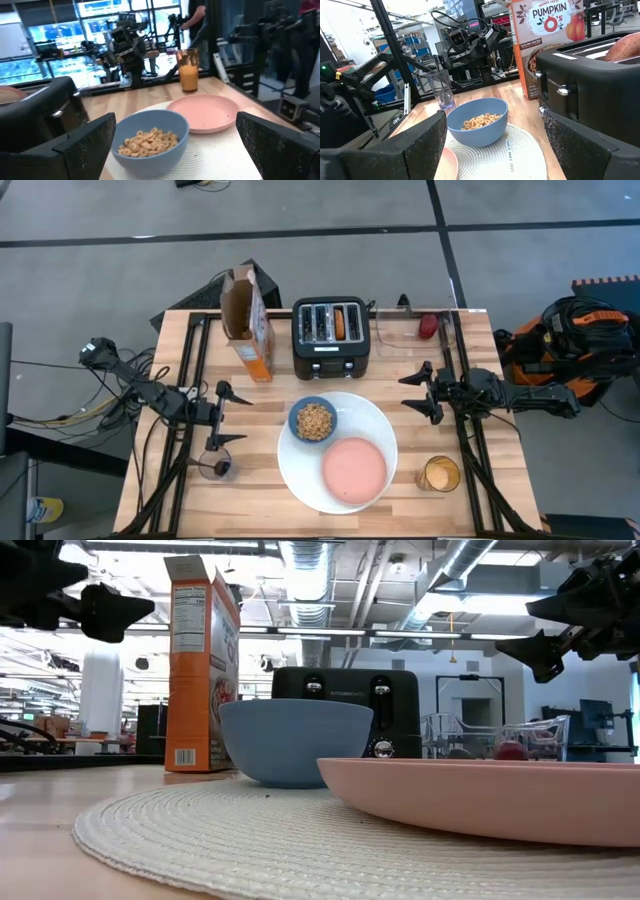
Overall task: Arrange a breakfast setting
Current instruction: Put the black spoon to the left of the blue bowl
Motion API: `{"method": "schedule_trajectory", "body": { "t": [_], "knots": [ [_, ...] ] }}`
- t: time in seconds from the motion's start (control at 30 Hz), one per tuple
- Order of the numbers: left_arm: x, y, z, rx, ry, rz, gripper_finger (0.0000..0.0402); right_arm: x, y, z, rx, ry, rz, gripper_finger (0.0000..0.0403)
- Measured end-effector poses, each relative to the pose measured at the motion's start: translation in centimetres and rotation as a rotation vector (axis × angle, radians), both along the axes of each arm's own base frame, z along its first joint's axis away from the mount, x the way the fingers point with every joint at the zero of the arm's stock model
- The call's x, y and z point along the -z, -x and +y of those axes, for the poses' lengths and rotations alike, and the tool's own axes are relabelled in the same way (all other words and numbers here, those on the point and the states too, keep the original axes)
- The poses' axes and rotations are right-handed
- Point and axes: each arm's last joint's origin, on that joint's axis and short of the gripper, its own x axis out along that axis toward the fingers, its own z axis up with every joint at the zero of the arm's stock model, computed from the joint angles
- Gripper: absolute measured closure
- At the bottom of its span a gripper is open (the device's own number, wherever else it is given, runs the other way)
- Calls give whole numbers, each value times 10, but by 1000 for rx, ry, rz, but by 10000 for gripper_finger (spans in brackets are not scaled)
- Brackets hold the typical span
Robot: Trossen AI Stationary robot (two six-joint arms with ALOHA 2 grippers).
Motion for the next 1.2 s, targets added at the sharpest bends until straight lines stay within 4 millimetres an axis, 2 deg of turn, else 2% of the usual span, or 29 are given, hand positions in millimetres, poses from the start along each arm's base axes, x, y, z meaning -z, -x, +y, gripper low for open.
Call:
{"method": "schedule_trajectory", "body": {
  "t": [0.33, 0.57, 0.83, 1.2],
  "knots": [
    [4, 0, 1, -28, -14, 35, 1, 0, 0, 0, 0, 0, 0, 47],
    [-5, 0, 0, -17, 4, -52, 1, 0, 0, 0, 0, 0, 0, 47],
    [-6, 0, 1, -17, 69, -52, 1, 0, 0, 0, 1, 0, 0, 47],
    [-13, 1, -3, 94, 93, -99, 2, 0, 0, 0, 0, 0, 0, 47]
  ]
}}
